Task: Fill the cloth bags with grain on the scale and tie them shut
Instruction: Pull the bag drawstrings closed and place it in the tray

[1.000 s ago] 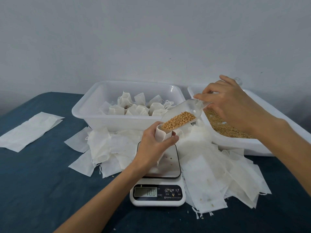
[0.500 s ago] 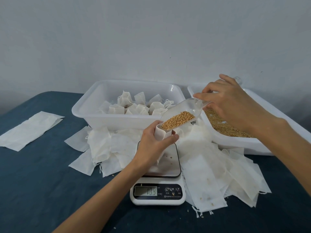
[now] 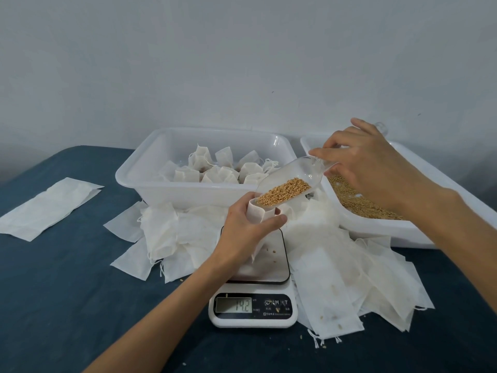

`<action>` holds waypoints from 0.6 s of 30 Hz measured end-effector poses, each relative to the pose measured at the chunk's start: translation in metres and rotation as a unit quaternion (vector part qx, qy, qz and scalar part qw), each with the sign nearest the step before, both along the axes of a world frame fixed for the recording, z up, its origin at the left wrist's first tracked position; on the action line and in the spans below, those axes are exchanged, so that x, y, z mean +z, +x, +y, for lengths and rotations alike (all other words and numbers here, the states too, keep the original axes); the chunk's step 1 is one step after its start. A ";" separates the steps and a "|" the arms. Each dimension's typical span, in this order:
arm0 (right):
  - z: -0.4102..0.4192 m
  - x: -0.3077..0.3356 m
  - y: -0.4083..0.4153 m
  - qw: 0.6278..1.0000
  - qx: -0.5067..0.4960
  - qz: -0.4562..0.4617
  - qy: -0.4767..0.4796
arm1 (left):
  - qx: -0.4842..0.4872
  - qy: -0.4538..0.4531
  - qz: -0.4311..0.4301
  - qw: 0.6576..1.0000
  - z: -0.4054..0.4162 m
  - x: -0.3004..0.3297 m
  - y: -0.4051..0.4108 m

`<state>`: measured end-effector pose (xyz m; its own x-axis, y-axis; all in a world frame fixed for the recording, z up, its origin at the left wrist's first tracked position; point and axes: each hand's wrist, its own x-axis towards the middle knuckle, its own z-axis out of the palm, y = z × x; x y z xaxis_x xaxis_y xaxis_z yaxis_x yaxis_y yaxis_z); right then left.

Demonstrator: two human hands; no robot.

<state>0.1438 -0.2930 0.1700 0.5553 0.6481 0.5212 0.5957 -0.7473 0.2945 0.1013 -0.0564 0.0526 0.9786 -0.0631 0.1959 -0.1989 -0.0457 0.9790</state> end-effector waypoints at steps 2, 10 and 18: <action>0.000 0.000 0.000 1.000 0.000 0.001 0.001 | 0.001 0.002 -0.001 1.000 0.000 0.000 0.000; 0.001 0.001 -0.002 1.000 -0.002 0.005 0.002 | -0.002 0.006 -0.004 1.000 0.001 -0.003 0.002; 0.003 0.001 -0.003 1.000 0.002 -0.005 -0.003 | 0.001 -0.005 -0.004 1.000 0.001 -0.003 0.002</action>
<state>0.1411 -0.2904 0.1714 0.5471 0.6540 0.5225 0.5962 -0.7426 0.3052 0.1038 -0.0551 0.0498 0.9773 -0.0591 0.2036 -0.2059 -0.0359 0.9779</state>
